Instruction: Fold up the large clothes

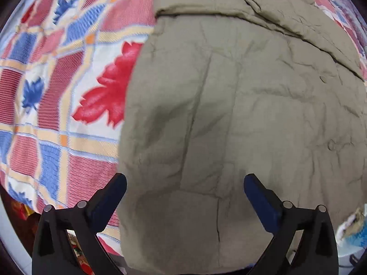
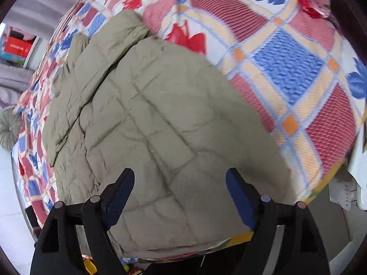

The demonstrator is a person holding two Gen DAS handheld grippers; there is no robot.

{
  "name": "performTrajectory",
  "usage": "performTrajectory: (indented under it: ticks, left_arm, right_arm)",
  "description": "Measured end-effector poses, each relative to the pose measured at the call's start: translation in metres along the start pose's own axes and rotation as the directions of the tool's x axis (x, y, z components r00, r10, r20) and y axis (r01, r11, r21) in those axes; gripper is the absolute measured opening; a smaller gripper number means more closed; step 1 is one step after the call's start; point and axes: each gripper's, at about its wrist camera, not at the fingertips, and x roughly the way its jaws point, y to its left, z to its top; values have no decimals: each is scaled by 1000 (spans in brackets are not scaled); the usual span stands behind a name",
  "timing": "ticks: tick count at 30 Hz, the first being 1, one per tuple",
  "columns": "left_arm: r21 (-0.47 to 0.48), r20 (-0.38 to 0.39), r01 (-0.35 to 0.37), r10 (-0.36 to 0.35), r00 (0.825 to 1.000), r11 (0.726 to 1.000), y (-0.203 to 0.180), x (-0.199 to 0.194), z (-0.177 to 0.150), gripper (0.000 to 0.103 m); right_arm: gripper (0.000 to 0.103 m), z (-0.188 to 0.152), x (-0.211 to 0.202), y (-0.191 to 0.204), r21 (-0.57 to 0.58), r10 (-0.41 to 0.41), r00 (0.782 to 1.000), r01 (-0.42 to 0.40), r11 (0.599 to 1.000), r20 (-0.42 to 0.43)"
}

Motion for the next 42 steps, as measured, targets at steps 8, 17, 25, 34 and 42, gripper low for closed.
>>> performTrajectory:
  ticks: [8, 17, 25, 34, 42]
  left_arm:
    - [-137, 19, 133, -132, 991, 982, 52, -1, -17, 102]
    - [-287, 13, 276, -285, 958, 917, 116, 5, -65, 102]
    - [-374, -11, 416, -453, 892, 829, 110, -6, -113, 102]
    - [-367, -50, 534, -589, 807, 762, 37, 19, -110, 102]
    - [-357, -15, 548, -591, 807, 757, 14, 22, -89, 92]
  right_arm:
    - [84, 13, -23, -54, 142, -65, 990, 47, 989, 129]
    - [84, -18, 12, -88, 273, 139, 990, -135, 952, 3]
    - [84, -35, 43, -54, 359, 439, 894, -384, 851, -86]
    - [84, -32, 46, -36, 416, 572, 818, -500, 760, -60]
    - [84, -32, 46, -40, 401, 545, 832, -468, 788, -100]
